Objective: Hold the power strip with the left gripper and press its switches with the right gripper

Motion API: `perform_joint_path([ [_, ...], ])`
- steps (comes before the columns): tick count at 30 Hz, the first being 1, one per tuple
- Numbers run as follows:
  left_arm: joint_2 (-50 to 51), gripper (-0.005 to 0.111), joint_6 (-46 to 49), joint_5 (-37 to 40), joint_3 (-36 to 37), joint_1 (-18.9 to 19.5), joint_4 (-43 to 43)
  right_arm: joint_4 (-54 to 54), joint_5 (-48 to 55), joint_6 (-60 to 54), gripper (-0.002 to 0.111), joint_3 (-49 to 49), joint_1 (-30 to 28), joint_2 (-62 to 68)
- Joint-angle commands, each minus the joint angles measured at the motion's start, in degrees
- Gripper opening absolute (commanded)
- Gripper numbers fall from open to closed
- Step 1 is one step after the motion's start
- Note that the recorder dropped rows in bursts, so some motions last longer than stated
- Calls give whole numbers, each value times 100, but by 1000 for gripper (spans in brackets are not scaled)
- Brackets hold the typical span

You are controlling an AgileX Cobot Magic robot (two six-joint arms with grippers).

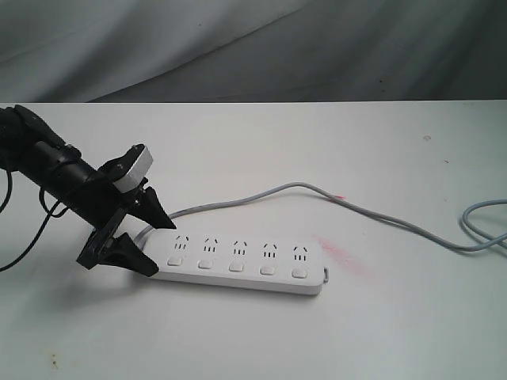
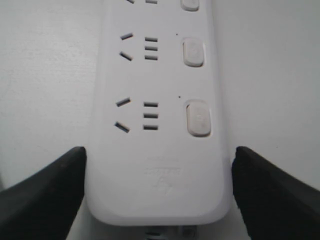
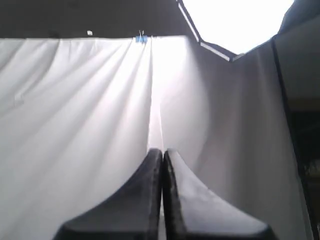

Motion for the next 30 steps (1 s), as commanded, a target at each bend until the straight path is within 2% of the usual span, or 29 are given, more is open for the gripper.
perform_joint_path([
  [1, -10, 23, 25, 58, -36, -4, -66, -45, -1017, 107, 0, 21, -49, -30],
  [4, -10, 23, 25, 58, -36, -4, -66, 364, -1552, 493, 0, 21, -49, -30],
  [6, -10, 23, 25, 58, -36, -4, -66, 1051, -1107, 633, 0, -145, -49, -30],
  [8, -10, 23, 25, 58, -36, -4, -66, 1871, -79, 533, 0, -516, -49, -30],
  [10, -10, 23, 25, 58, -36, -4, -54, 2775, 929, -475, 0, -938, -49, -30],
  [13, -10, 23, 25, 58, -36, -4, -54, 3241, 1144, -2065, 0, -1368, -39, 541],
  [17, -10, 23, 25, 58, -36, -4, -54, 3402, 1042, -2505, 0, -2120, -39, 1751],
  [20, -10, 23, 25, 58, -36, -4, -54, 3373, 1442, -2505, 0, -2947, -39, 2883],
  [23, -10, 23, 25, 58, -36, -4, -54, 2942, 2510, -2515, 0, -4116, -39, 4096],
  [30, -10, 23, 25, 58, -36, -4, -54, 2435, 6183, -2944, 0, -7162, -39, 6693],
])
